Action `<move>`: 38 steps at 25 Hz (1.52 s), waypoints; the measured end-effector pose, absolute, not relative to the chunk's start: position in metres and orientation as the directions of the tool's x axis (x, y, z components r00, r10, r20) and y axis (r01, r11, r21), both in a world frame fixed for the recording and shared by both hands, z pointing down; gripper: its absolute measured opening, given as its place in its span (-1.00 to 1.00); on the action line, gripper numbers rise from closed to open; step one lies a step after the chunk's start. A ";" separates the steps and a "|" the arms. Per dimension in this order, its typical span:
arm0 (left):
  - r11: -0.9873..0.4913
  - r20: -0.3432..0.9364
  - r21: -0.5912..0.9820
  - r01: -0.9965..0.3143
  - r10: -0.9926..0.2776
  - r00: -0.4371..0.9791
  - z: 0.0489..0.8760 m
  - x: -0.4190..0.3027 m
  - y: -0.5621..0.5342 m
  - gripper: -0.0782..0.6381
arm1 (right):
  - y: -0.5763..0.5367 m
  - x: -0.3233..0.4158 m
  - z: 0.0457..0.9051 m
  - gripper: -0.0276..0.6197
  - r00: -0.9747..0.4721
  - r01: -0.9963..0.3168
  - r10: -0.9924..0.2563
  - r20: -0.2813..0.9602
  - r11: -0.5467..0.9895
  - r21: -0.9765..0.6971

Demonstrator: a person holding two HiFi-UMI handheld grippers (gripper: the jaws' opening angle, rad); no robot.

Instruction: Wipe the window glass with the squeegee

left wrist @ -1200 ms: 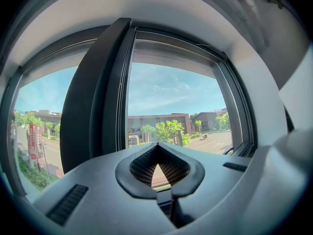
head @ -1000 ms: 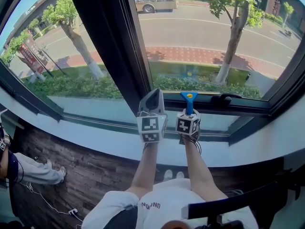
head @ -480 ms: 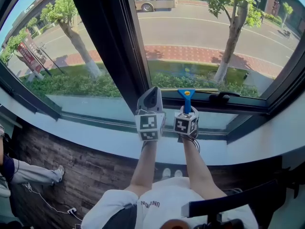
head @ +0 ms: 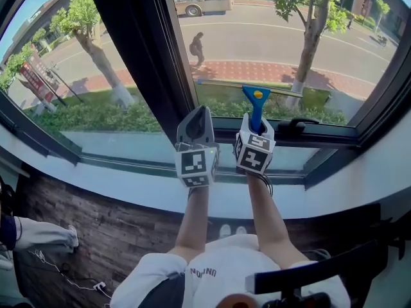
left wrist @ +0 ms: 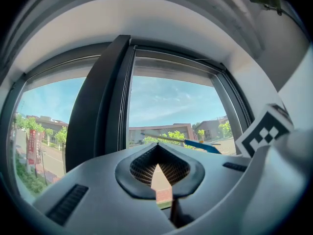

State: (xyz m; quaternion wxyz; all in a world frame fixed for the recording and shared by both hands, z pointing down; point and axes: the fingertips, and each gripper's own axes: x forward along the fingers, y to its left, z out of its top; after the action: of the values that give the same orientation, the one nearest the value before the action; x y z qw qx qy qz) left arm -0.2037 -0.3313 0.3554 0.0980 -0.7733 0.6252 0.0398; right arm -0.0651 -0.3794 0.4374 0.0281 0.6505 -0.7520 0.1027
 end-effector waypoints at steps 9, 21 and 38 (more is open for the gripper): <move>-0.180 -0.400 -0.137 -0.974 -0.890 0.221 0.261 -0.198 -0.295 -0.77 | -0.314 0.003 0.231 -0.61 -0.021 -1.000 -0.929 -0.369 0.013 0.025; -0.205 -0.512 -0.193 -0.959 -0.813 0.277 0.210 -0.174 -0.266 -0.77 | -0.257 0.069 0.194 -0.61 0.104 -0.990 -0.831 -0.546 -0.138 0.022; -0.204 -0.527 -0.264 -0.943 -0.788 0.318 0.199 -0.152 -0.281 -0.77 | -0.269 0.052 0.196 -0.61 0.046 -0.991 -0.845 -0.533 -0.106 0.082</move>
State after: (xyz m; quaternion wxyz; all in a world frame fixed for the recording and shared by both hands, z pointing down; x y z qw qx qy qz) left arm -0.1517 -0.2811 0.1988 0.2768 -0.7632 0.5670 0.1396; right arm 0.0521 -0.2690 0.1957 -0.1566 0.7061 -0.6500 -0.2332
